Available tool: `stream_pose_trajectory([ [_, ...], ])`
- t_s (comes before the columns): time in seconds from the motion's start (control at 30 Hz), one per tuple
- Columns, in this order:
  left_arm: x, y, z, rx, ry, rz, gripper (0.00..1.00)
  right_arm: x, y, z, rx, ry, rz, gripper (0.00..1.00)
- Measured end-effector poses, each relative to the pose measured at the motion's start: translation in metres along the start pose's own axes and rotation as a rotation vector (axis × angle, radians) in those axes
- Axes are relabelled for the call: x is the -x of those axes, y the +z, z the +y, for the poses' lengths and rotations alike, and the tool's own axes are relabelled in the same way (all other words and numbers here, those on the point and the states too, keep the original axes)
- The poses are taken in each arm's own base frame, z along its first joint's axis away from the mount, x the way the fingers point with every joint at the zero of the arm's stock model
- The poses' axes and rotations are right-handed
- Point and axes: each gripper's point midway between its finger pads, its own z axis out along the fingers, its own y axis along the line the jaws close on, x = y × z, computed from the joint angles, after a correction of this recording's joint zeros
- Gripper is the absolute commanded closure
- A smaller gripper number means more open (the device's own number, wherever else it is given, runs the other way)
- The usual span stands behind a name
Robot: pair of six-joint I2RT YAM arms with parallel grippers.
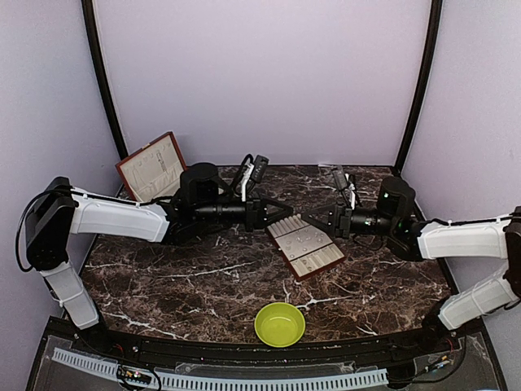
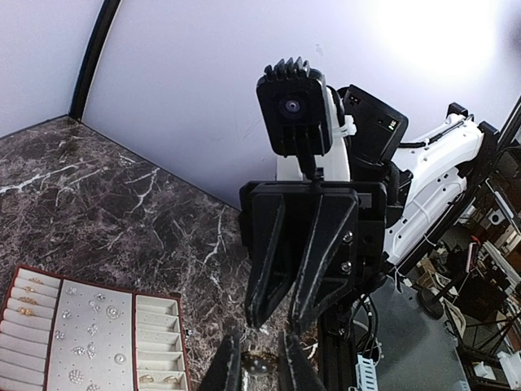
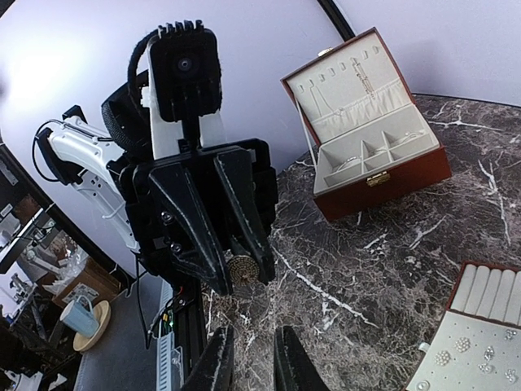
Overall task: Organize the mixed jewelry
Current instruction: Pass from the left arm to the right
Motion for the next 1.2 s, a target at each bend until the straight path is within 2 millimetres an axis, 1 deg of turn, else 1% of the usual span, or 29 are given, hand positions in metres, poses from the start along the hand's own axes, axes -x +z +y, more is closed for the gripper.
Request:
stream_pose_trajectory([
  [0.2, -0.002, 0.0, -0.005, -0.03, -0.004, 0.013, 0.89, 0.002, 0.003, 0.005, 0.026, -0.01, 0.003, 0.83],
  [0.53, -0.002, -0.001, -0.015, -0.083, -0.005, 0.02, 0.89, 0.0, 0.005, 0.011, 0.07, 0.003, 0.018, 0.85],
  [0.97, -0.003, -0.001, -0.019, -0.106, -0.002, 0.025, 0.89, 0.0, 0.01, 0.012, 0.099, 0.012, 0.03, 0.9],
  [1.2, -0.003, -0.001, -0.019, -0.107, -0.001, 0.025, 0.89, 0.001, 0.011, 0.015, 0.116, 0.008, 0.035, 0.92],
])
